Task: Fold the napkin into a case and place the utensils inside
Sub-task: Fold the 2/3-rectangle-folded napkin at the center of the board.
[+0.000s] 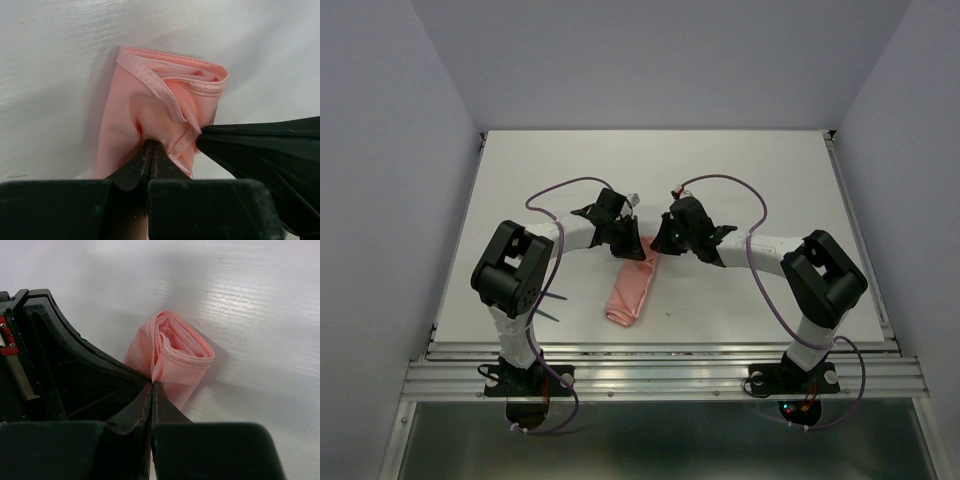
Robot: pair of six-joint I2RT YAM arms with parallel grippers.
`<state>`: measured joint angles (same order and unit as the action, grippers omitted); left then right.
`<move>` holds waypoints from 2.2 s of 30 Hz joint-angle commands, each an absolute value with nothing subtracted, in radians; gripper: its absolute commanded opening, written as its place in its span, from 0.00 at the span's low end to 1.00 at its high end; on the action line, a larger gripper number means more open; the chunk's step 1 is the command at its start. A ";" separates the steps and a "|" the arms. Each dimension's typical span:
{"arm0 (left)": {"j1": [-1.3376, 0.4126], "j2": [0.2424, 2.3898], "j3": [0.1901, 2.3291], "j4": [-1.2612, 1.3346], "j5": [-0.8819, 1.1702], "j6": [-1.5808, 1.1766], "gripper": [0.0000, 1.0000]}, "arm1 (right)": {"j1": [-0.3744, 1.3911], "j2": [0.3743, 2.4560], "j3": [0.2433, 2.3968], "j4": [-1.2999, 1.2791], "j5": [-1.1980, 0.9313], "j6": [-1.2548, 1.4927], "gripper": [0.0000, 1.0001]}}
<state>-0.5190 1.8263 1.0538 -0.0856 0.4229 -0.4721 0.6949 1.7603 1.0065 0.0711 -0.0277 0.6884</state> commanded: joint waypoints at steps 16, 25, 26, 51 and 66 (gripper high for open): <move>-0.552 1.868 1.043 0.141 0.486 -0.603 0.00 | 0.703 1.782 1.042 0.091 -0.029 0.684 0.01; -0.552 1.838 1.035 0.164 0.422 -0.630 0.00 | 0.703 1.755 1.029 0.075 -0.005 0.680 0.01; -0.552 1.824 1.034 0.155 0.420 -0.620 0.00 | 0.703 1.752 1.026 0.071 0.023 0.675 0.01; -0.474 1.747 1.083 -0.012 0.287 -0.535 0.00 | 0.684 1.775 1.092 0.015 0.032 0.614 0.01; -0.477 1.830 1.115 0.037 0.307 -0.538 0.00 | 0.684 1.796 1.109 0.014 0.021 0.623 0.01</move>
<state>-0.4759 1.8267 1.0824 0.0090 0.2871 -0.5400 0.6922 1.7893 1.0668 -0.0002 0.0223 0.6250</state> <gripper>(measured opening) 0.069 0.015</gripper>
